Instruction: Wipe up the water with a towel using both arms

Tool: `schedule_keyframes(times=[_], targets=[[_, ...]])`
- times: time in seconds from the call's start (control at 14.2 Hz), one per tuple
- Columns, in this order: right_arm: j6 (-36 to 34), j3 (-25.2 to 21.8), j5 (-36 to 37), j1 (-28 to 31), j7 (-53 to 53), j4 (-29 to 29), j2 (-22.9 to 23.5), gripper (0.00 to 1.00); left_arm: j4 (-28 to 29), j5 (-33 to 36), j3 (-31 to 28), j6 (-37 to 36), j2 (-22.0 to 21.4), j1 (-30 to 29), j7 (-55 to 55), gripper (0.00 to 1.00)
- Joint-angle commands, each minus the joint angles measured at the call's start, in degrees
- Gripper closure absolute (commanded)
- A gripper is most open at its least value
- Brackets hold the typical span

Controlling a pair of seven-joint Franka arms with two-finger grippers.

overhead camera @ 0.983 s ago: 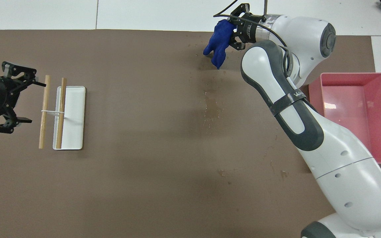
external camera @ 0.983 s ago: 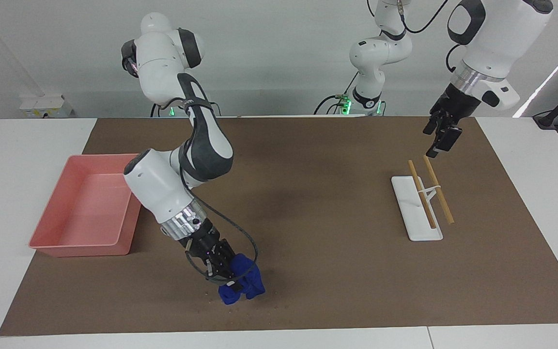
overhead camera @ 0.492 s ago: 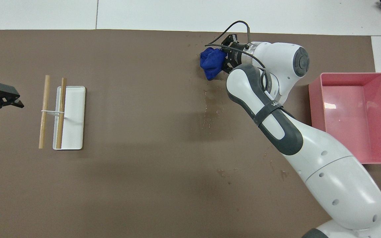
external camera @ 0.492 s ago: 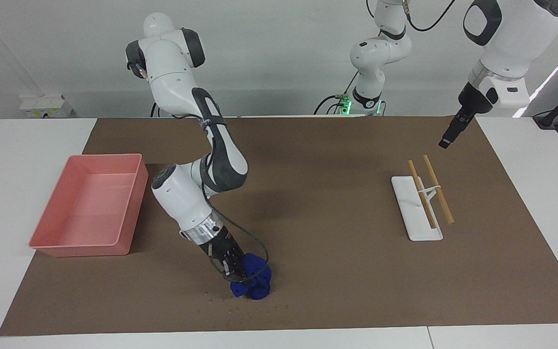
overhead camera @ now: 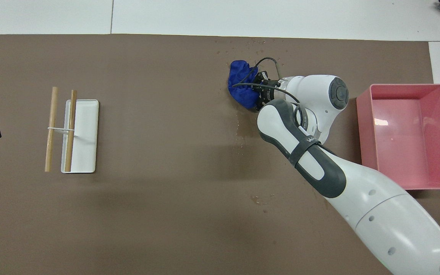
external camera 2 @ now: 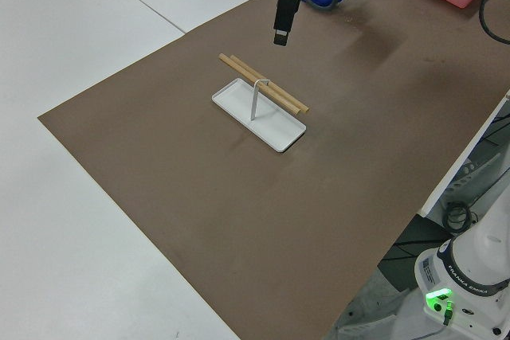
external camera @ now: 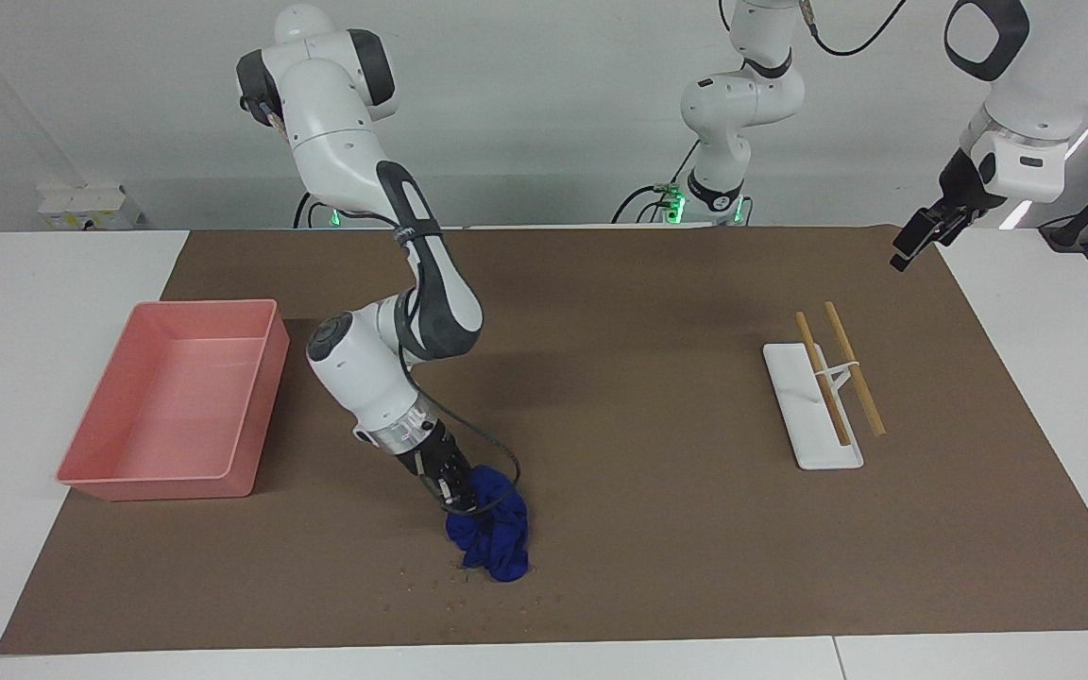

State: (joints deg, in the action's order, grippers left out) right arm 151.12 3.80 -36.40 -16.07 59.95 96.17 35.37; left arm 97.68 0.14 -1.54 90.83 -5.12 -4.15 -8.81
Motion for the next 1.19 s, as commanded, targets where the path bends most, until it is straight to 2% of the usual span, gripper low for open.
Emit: schedule_keyframes(times=[0.0, 0.35, 0.63, 0.91, 1.12], targets=[[0.41, 0.24, 0.28, -1.33, -2.46, 10.07, -6.52, 1.00, -0.56, 1.35, -2.07, -2.24, -0.33, 2.30, 5.91, 0.00], [0.14, 0.24, 0.28, -4.50, -3.44, 24.48, -15.13, 1.00, 0.58, 1.44, -2.24, 1.45, -0.07, 4.15, 6.00, 0.00], [-1.52, 0.24, 0.28, -4.50, -3.53, 35.12, -22.87, 1.00, -1.52, 3.02, -2.07, 2.24, 3.44, 5.64, 6.00, 0.00], [-5.92, 0.15, 0.28, -4.15, -5.01, 42.60, -29.20, 1.00, -1.09, 2.49, -1.98, 0.13, 2.48, 5.56, 5.39, 0.00], [-6.79, -0.02, 0.28, -2.49, -8.09, 44.63, -32.36, 1.00, -1.00, 2.58, -1.98, -2.31, 1.69, 5.47, 5.21, 0.00]])
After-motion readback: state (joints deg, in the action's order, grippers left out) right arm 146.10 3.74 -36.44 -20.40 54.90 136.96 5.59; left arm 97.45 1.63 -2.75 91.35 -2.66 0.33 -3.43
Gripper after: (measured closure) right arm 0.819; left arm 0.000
